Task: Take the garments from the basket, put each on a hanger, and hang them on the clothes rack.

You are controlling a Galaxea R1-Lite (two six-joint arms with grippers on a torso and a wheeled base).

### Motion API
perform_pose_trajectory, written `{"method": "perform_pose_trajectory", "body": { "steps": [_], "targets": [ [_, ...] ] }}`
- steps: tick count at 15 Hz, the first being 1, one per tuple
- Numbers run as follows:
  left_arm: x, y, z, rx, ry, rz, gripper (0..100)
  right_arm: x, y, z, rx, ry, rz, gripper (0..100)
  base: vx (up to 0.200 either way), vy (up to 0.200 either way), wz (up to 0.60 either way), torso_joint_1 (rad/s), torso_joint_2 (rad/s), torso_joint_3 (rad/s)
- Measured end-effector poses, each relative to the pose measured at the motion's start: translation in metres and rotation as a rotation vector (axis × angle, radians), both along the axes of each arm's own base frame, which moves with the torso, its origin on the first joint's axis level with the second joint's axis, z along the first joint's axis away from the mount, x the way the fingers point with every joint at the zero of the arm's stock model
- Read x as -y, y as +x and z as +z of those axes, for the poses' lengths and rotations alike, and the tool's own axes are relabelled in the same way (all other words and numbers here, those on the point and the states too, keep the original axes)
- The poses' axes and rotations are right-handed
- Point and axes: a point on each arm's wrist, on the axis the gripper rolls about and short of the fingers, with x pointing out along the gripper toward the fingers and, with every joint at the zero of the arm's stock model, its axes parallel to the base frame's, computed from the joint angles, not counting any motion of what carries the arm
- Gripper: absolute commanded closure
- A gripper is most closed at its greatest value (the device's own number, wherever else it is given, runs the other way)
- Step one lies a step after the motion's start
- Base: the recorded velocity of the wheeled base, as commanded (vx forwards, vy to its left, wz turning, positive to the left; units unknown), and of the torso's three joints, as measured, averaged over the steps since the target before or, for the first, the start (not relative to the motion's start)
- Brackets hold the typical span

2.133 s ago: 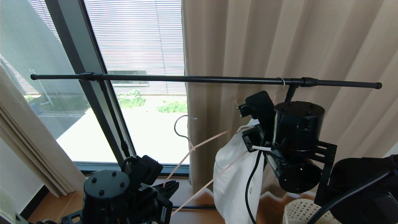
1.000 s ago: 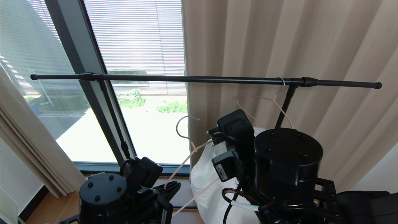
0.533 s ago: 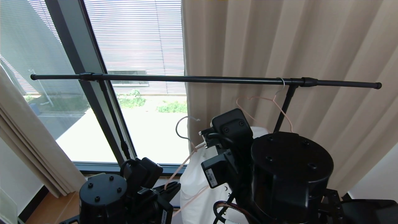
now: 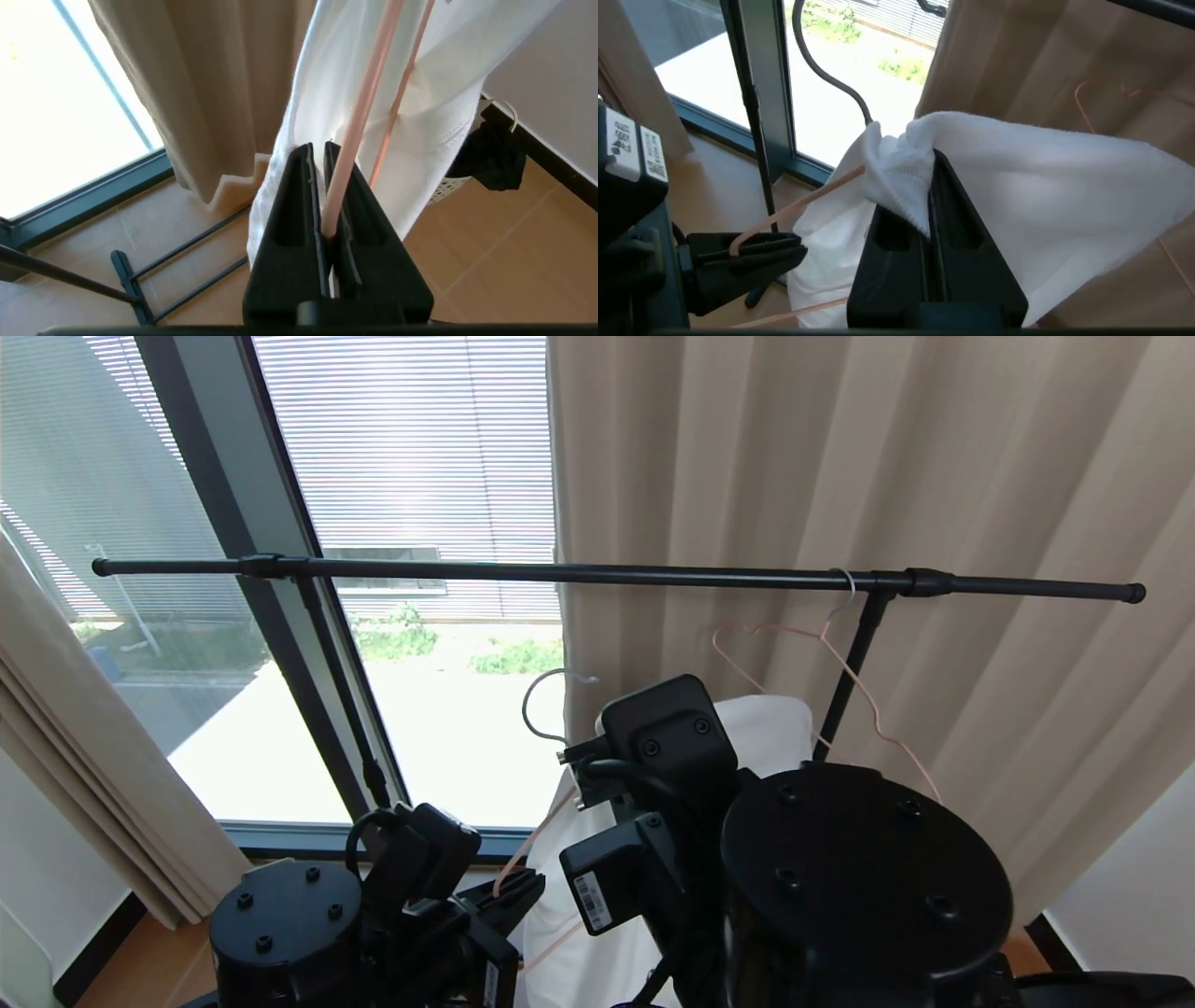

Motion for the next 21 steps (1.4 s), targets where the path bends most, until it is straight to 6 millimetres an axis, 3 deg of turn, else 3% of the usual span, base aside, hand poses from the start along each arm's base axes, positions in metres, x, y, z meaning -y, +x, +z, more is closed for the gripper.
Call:
{"method": "perform_pose_trajectory", "body": {
  "steps": [5,6,15,21],
  "targets": [
    [-0.001,-0.003,-0.001,0.013,-0.005,-0.008,100,0.006,0.013,0.003,0.005,0.010,-0.043,100,0.000,0.000,0.00,0.000,0.00,0.000],
    [0.000,-0.004,-0.001,0.015,-0.006,-0.014,100,0.009,0.017,0.005,0.006,0.013,-0.056,0,0.000,0.000,0.00,0.000,0.00,0.000],
    [0.000,-0.006,-0.001,0.034,-0.009,-0.025,100,0.026,0.037,0.019,0.029,0.048,-0.132,0,0.000,0.000,0.00,0.000,0.00,0.000],
    [0.001,-0.008,-0.002,0.058,-0.024,-0.035,100,0.027,0.040,0.017,0.025,0.041,-0.144,0,0.000,0.000,0.00,0.000,0.00,0.000]
  ]
}}
